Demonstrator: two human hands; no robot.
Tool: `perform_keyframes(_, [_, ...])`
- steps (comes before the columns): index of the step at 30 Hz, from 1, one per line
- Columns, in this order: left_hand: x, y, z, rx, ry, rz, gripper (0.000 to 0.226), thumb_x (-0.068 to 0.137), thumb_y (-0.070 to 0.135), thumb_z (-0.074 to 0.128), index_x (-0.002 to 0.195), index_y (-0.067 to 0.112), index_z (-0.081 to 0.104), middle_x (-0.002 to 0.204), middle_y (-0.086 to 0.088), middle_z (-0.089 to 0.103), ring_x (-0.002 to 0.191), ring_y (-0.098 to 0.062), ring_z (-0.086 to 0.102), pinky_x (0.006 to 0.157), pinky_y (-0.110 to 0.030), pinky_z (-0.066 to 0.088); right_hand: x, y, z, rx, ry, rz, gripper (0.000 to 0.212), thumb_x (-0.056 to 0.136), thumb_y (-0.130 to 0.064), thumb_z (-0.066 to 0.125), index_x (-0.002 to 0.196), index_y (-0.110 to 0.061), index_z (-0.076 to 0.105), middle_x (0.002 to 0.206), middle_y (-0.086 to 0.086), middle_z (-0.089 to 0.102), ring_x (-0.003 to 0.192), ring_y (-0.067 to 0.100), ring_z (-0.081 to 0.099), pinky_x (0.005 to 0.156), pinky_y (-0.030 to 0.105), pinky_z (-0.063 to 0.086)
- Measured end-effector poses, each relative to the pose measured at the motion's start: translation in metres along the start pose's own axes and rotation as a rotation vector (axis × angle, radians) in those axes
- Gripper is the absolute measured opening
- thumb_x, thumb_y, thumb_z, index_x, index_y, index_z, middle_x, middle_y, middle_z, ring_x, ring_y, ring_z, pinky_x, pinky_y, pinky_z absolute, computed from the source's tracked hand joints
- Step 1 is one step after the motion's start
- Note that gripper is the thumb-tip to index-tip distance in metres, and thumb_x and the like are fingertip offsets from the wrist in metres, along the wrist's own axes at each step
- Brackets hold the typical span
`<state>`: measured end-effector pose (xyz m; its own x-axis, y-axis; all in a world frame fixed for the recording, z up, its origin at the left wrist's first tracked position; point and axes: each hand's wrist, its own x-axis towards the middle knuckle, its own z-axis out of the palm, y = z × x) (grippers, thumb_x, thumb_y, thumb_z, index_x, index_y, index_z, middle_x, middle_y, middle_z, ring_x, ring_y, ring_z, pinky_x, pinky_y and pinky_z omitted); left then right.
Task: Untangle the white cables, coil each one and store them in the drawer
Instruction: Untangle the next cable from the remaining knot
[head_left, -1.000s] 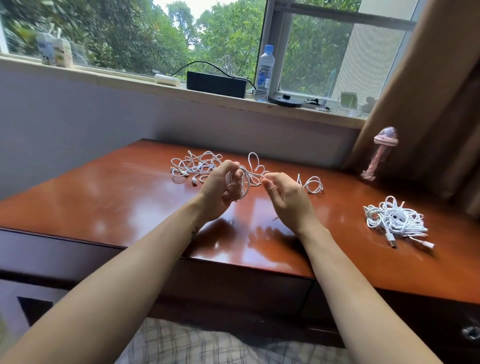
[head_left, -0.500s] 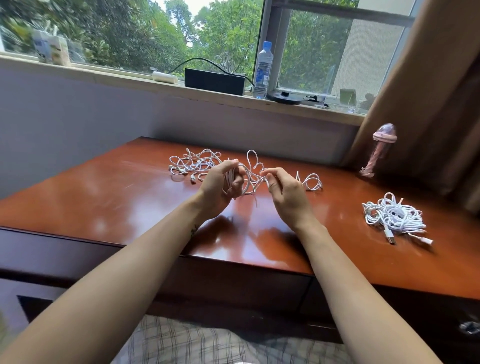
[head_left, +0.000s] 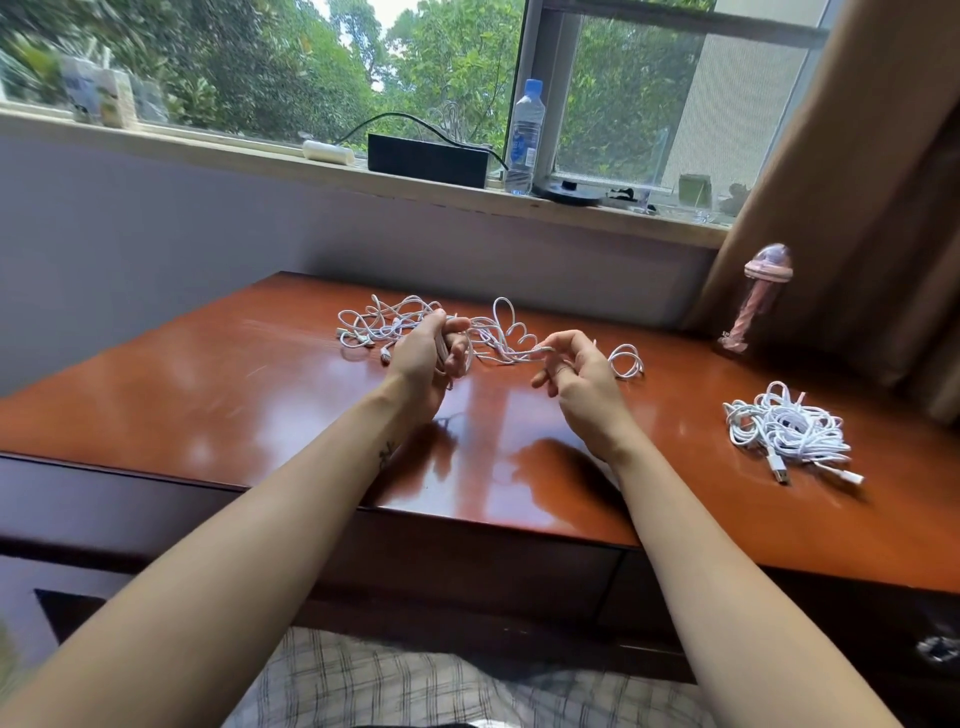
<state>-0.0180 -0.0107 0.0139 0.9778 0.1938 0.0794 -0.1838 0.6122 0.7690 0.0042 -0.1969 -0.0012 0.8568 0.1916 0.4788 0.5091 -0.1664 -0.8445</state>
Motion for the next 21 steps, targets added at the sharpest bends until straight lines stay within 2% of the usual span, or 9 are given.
perform_keyframes(4, [0.001, -0.002, 0.000, 0.009, -0.009, 0.008, 0.038, 0.111, 0.026, 0.033, 0.088, 0.005, 0.055, 0.051, 0.000, 0.050, 0.039, -0.007, 0.039, 0.040, -0.014, 0.031, -0.007, -0.010, 0.004, 0.248, -0.090, 0.078, 0.030, 0.095, 0.015, 0.034, 0.086, -0.005, 0.055, 0.097, 0.012, 0.065, 0.076, 0.021, 0.072, 0.071, 0.028, 0.056])
perform_keyframes(6, [0.001, -0.003, -0.001, 0.055, -0.037, 0.016, 0.039, 0.111, 0.027, 0.034, 0.090, 0.005, 0.057, 0.053, 0.000, 0.054, 0.039, -0.007, 0.039, 0.042, -0.015, 0.031, -0.007, -0.016, 0.004, 0.420, -0.094, 0.134, 0.024, 0.091, 0.000, 0.038, 0.078, -0.002, 0.057, 0.090, 0.014, 0.068, 0.080, 0.030, 0.073, 0.075, 0.034, 0.058])
perform_keyframes(8, [0.000, -0.005, -0.001, 0.110, -0.069, 0.018, 0.039, 0.111, 0.029, 0.035, 0.092, 0.005, 0.060, 0.056, 0.000, 0.057, 0.041, -0.008, 0.040, 0.045, -0.017, 0.032, -0.005, -0.017, 0.002, 0.492, -0.027, 0.197, 0.030, 0.096, -0.021, 0.050, 0.072, -0.004, 0.057, 0.082, 0.015, 0.068, 0.074, 0.031, 0.071, 0.070, 0.033, 0.059])
perform_keyframes(10, [-0.001, -0.006, -0.001, 0.147, -0.107, 0.015, 0.039, 0.111, 0.029, 0.035, 0.094, 0.004, 0.060, 0.058, -0.002, 0.059, 0.044, -0.009, 0.041, 0.047, -0.019, 0.033, -0.001, -0.012, -0.001, 0.358, 0.084, 0.197, 0.038, 0.101, -0.031, 0.060, 0.073, -0.006, 0.057, 0.078, 0.014, 0.067, 0.065, 0.023, 0.069, 0.064, 0.030, 0.056])
perform_keyframes(13, [-0.002, -0.007, 0.001, 0.160, -0.126, 0.018, 0.039, 0.110, 0.028, 0.035, 0.094, 0.003, 0.060, 0.058, -0.002, 0.060, 0.044, -0.010, 0.041, 0.049, -0.020, 0.033, 0.001, -0.004, -0.001, 0.166, 0.135, 0.131, 0.034, 0.095, -0.013, 0.070, 0.068, -0.013, 0.049, 0.076, 0.011, 0.067, 0.059, 0.010, 0.066, 0.063, 0.027, 0.052])
perform_keyframes(15, [-0.002, -0.006, 0.001, 0.147, -0.116, 0.026, 0.039, 0.110, 0.028, 0.035, 0.094, 0.003, 0.061, 0.058, -0.002, 0.059, 0.043, -0.010, 0.041, 0.047, -0.019, 0.033, 0.000, -0.002, -0.001, 0.156, 0.093, 0.114, 0.032, 0.090, -0.003, 0.073, 0.073, -0.013, 0.048, 0.084, 0.011, 0.069, 0.063, 0.008, 0.067, 0.065, 0.024, 0.053])
perform_keyframes(17, [-0.003, -0.004, 0.000, 0.124, -0.110, 0.032, 0.039, 0.110, 0.028, 0.036, 0.093, 0.003, 0.061, 0.058, -0.002, 0.059, 0.044, -0.010, 0.041, 0.046, -0.018, 0.035, -0.001, 0.001, -0.002, 0.125, 0.046, 0.073, 0.028, 0.085, -0.002, 0.078, 0.082, -0.012, 0.052, 0.091, 0.011, 0.072, 0.073, 0.011, 0.071, 0.071, 0.024, 0.056])
perform_keyframes(19, [-0.004, -0.002, 0.001, 0.098, -0.124, 0.030, 0.039, 0.110, 0.028, 0.035, 0.093, 0.004, 0.061, 0.059, -0.001, 0.060, 0.046, -0.009, 0.041, 0.047, -0.017, 0.036, -0.001, 0.004, -0.003, -0.031, 0.030, 0.005, 0.027, 0.084, -0.004, 0.080, 0.095, -0.013, 0.058, 0.096, 0.007, 0.073, 0.082, 0.008, 0.072, 0.077, 0.023, 0.058])
perform_keyframes(21, [-0.005, 0.001, 0.002, 0.066, -0.147, 0.029, 0.040, 0.111, 0.028, 0.034, 0.092, 0.006, 0.061, 0.061, -0.001, 0.061, 0.044, -0.009, 0.040, 0.048, -0.017, 0.036, 0.000, 0.006, -0.004, -0.180, 0.036, -0.066, 0.030, 0.085, -0.004, 0.078, 0.107, -0.015, 0.062, 0.095, -0.003, 0.070, 0.085, -0.002, 0.067, 0.078, 0.015, 0.054])
